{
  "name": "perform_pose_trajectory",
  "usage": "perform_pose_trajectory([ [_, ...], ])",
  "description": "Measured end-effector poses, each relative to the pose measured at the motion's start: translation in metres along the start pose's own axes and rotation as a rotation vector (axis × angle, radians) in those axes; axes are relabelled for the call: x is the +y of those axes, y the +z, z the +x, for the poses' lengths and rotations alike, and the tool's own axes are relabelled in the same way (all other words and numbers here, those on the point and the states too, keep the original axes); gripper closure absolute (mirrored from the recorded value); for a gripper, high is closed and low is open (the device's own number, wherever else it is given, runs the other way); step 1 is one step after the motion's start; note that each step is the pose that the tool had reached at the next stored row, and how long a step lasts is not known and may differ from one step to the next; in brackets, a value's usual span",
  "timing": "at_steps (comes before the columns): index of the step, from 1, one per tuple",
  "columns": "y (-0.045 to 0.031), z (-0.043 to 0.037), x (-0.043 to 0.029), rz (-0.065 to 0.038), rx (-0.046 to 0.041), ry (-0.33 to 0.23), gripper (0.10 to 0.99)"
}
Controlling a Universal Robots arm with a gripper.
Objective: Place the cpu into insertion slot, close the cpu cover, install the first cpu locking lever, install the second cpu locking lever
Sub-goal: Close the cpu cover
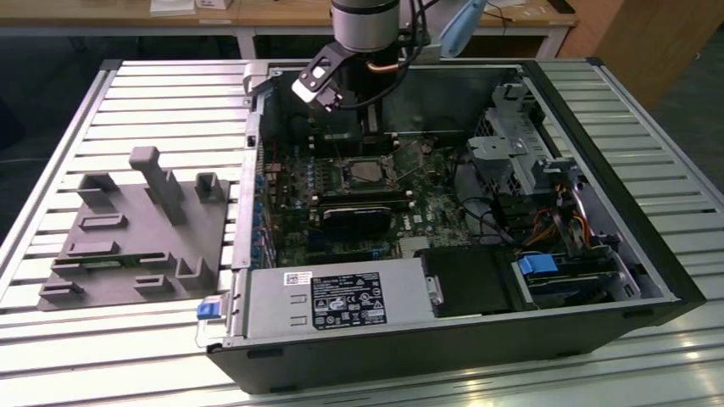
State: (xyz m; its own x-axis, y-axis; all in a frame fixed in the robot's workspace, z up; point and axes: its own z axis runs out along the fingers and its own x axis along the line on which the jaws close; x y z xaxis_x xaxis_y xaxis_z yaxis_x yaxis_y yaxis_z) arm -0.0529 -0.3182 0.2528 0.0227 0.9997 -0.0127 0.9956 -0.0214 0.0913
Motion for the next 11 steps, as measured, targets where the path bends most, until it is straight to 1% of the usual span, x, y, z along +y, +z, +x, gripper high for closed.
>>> perform_pose_trajectory([
  [6, -0.0088, -0.0001, 0.0008, 0.000, 0.0000, 0.000, 0.984],
  [11, -0.0100, -0.0001, 0.0009, 0.000, 0.0001, 0.000, 0.984],
])
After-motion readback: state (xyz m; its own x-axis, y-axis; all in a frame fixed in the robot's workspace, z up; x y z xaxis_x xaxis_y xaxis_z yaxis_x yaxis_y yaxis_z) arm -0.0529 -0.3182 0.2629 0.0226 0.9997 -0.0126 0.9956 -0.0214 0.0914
